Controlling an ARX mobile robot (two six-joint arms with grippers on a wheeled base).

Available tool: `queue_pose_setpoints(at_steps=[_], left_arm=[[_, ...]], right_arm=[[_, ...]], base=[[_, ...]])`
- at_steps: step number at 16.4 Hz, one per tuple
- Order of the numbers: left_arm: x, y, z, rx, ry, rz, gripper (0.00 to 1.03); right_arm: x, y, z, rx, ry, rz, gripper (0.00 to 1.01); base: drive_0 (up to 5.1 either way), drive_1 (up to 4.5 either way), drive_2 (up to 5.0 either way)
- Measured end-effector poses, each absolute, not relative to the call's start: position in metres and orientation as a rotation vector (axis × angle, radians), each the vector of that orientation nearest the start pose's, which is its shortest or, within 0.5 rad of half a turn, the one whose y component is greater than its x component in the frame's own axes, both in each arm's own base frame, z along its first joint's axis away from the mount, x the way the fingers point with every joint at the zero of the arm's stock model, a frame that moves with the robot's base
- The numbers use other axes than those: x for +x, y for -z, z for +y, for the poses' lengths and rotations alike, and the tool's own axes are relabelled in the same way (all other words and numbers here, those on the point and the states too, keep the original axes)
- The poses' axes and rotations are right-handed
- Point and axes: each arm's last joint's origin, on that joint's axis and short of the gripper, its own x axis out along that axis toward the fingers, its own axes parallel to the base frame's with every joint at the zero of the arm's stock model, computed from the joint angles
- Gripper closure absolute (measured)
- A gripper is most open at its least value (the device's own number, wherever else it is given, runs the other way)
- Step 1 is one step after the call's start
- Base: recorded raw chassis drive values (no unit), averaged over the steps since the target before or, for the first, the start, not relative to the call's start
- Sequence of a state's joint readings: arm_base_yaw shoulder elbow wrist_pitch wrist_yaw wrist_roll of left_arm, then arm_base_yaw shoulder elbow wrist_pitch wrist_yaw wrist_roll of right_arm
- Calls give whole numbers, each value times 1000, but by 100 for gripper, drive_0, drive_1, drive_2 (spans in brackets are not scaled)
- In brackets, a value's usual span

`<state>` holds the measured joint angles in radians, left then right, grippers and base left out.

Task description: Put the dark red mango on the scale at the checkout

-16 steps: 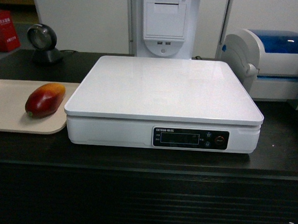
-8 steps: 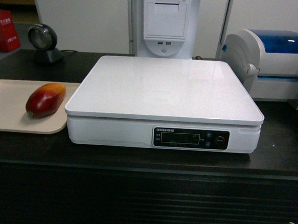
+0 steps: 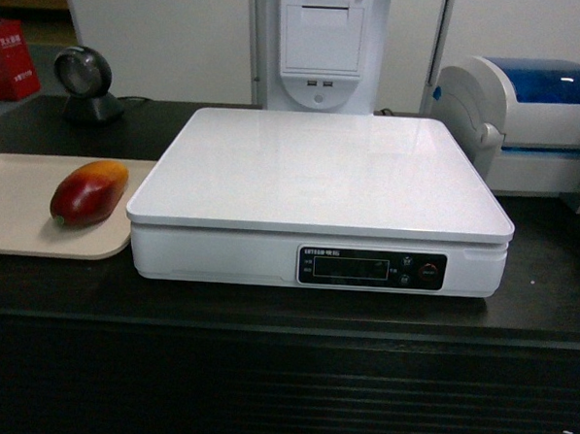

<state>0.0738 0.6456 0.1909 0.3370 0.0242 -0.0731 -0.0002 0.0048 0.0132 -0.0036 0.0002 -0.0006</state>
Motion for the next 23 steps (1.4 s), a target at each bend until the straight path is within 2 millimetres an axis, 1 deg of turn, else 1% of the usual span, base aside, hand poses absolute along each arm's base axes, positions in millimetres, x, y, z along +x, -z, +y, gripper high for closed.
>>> queue_pose_setpoints(at_steps=[1, 2, 3, 4, 6, 7, 8, 9, 12, 13, 16, 20, 23], left_arm=[[181, -204, 16, -54, 8, 107, 5], [205, -203, 18, -26, 52, 128, 5], [231, -197, 21, -15, 83, 175, 5], [255, -187, 25, -30, 112, 254, 5], [306, -158, 37, -47, 122, 419, 5], [325, -149, 41, -38, 125, 462, 5], [338, -144, 44, -43, 129, 493, 5], [350, -140, 46, -37, 131, 516, 5], [371, -138, 50, -48, 152, 545, 5], [384, -139, 51, -32, 151, 552, 5], [408, -141, 48, 11, 188, 569, 5], [426, -128, 41, 30, 231, 628, 5], [436, -123, 45, 46, 220, 643, 5]], right_arm=[[97, -167, 0, -1, 0, -5, 3], [97, -167, 0, -1, 0, -5, 3], [97, -167, 0, -1, 0, -5, 3], [97, -167, 0, -1, 0, -5, 3], [97, -167, 0, -1, 0, -5, 3], [97, -167, 0, -1, 0, -5, 3], [97, -167, 0, -1, 0, -5, 3], [97, -167, 0, -1, 0, -5, 3], [97, -167, 0, -1, 0, -5, 3], [97, -167, 0, -1, 0, -5, 3], [97, -167, 0, -1, 0, -5, 3], [97, -167, 0, -1, 0, -5, 3], [97, -167, 0, -1, 0, -5, 3]], base=[[0, 0, 0], [0, 0, 0], [0, 0, 0], [0, 0, 0], [0, 0, 0], [0, 0, 0], [0, 0, 0], [0, 0, 0], [0, 0, 0], [0, 0, 0], [0, 0, 0], [0, 0, 0], [0, 0, 0]])
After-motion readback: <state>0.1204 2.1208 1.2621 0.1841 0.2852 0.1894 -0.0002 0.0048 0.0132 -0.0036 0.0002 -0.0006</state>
